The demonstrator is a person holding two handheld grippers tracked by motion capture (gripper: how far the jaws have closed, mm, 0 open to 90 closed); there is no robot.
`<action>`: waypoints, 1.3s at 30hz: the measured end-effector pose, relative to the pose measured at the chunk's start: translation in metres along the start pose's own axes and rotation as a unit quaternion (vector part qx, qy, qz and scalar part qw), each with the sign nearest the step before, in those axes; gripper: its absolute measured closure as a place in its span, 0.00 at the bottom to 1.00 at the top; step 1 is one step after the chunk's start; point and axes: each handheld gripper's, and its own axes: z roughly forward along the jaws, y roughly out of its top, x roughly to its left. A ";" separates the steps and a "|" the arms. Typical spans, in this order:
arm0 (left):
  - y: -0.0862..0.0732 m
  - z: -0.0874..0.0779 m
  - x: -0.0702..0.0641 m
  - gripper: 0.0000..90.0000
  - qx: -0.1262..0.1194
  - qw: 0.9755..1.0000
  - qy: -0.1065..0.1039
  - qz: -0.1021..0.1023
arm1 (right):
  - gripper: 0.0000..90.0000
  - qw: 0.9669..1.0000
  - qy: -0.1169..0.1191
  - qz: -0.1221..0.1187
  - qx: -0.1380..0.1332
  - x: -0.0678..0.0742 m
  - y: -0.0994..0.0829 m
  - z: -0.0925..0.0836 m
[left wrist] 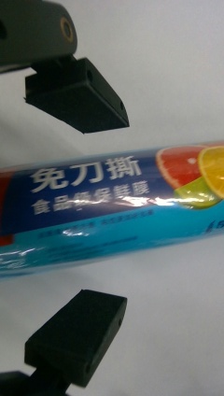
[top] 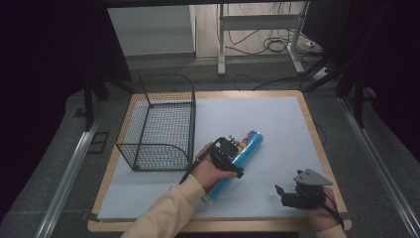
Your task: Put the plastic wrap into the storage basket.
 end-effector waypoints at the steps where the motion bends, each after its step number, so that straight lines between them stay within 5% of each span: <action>1: 0.002 0.003 0.000 0.16 0.001 1.000 -0.004 -0.005 | 0.10 1.000 0.000 0.001 0.001 0.000 0.000 0.000; 23: 0.011 0.038 -0.001 0.29 0.061 0.998 0.006 -0.015 | 0.10 1.000 -0.003 0.002 -0.002 -0.001 0.000 -0.001; 35: 0.012 0.037 0.005 0.33 0.069 0.997 -0.008 -0.027 | 0.11 1.000 -0.005 0.010 -0.006 -0.001 0.001 -0.002; 39: 0.013 0.035 0.005 0.33 0.077 0.997 -0.007 -0.016 | 0.11 1.000 -0.005 0.011 -0.006 -0.002 0.001 -0.002</action>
